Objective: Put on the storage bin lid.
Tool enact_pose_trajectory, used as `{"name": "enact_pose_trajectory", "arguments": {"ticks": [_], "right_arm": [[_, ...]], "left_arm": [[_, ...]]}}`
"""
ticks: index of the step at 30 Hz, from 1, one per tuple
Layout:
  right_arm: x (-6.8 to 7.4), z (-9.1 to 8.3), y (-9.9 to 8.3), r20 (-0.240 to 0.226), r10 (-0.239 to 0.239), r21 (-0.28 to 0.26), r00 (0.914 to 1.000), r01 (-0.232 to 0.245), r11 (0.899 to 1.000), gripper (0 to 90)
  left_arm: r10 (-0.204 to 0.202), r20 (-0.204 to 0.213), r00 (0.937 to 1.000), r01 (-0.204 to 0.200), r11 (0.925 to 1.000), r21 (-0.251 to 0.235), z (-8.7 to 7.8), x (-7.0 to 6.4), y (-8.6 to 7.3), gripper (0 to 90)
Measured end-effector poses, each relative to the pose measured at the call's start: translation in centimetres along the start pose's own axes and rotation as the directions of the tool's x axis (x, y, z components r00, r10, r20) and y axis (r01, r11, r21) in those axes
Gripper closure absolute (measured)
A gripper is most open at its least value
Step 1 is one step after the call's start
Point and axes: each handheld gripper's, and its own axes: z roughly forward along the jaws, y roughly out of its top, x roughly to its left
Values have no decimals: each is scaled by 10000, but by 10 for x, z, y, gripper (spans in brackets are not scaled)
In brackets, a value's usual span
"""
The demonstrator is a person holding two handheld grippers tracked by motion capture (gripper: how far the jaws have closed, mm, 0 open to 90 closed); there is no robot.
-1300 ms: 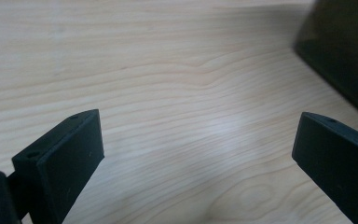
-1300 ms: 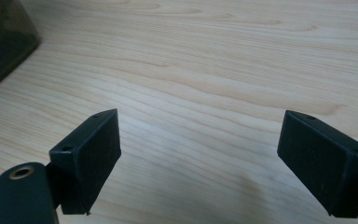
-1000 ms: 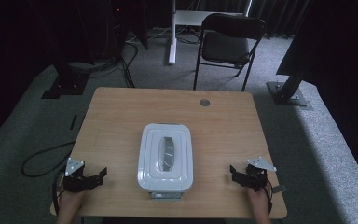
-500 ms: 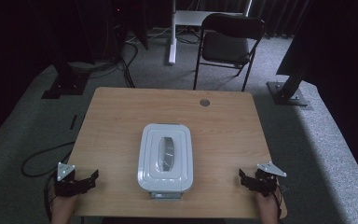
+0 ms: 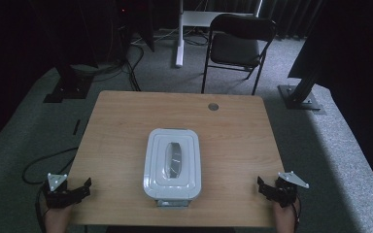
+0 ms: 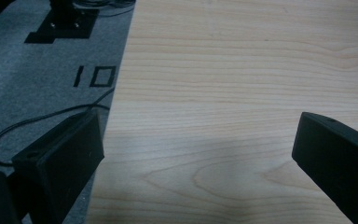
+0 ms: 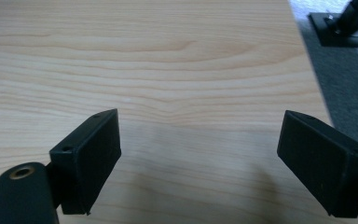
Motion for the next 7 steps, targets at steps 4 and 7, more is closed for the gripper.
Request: {"name": "enact_pose_trajectory", "arguments": {"ticks": [4, 7], "right_arm": [[-4, 0, 0, 1, 429, 60, 9991, -429, 9991, 128], [-4, 1, 0, 25, 407, 174, 9992, -408, 9990, 131]], "left_arm": [[-72, -185, 9998, 72, 10000, 18, 1, 1, 0, 28], [-82, -232, 9997, 82, 10000, -4, 1, 0, 0, 28]]}}
